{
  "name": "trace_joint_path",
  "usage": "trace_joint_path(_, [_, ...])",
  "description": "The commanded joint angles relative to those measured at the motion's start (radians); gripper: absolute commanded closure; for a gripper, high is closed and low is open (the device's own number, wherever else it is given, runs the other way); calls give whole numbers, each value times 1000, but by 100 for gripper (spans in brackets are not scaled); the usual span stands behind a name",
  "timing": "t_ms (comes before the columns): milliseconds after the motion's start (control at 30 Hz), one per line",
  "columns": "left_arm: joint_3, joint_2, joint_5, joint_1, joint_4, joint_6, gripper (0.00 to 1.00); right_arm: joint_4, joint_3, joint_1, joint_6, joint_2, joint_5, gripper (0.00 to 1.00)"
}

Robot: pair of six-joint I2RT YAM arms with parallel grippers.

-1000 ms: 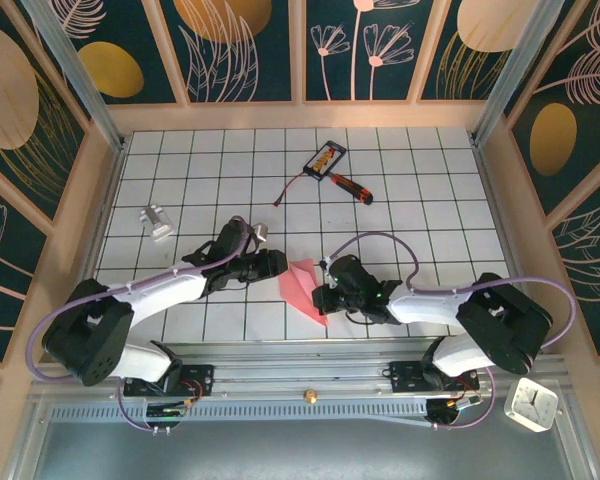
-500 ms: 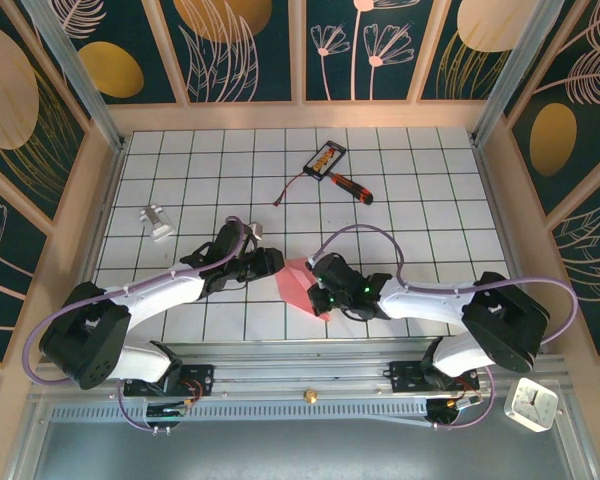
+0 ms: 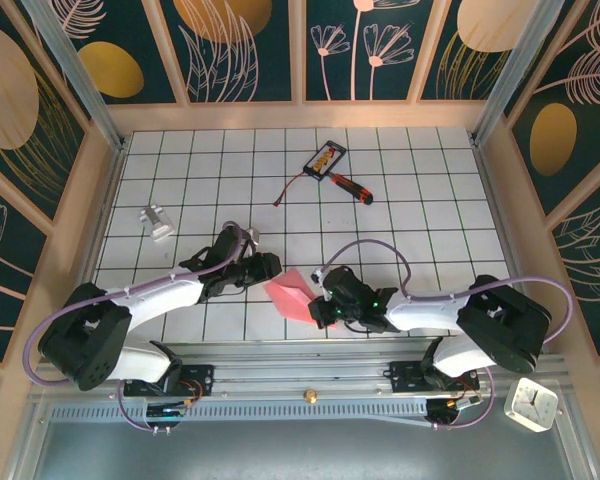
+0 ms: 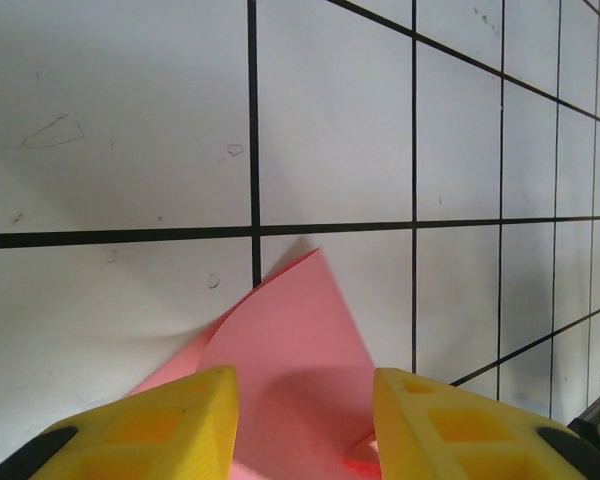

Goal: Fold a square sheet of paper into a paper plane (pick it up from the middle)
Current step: Perform the fourth fold on the wing at the bottom-center of the table.

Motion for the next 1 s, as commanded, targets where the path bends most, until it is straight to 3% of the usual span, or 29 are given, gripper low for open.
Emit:
trace_joint_path(0, [-4, 14, 20, 5, 27, -16, 60, 148, -48, -15, 83, -32, -75, 100])
trace_joint_path(200, [2, 24, 35, 5, 33, -16, 60, 215, -89, -39, 136, -31, -125, 100])
trace_joint_path(467, [10, 33, 66, 5, 29, -3, 60, 166, -68, -75, 155, 17, -172, 100])
trace_joint_path(967, [-34, -87, 15, 5, -52, -12, 59, 181, -44, -121, 242, 93, -248, 100])
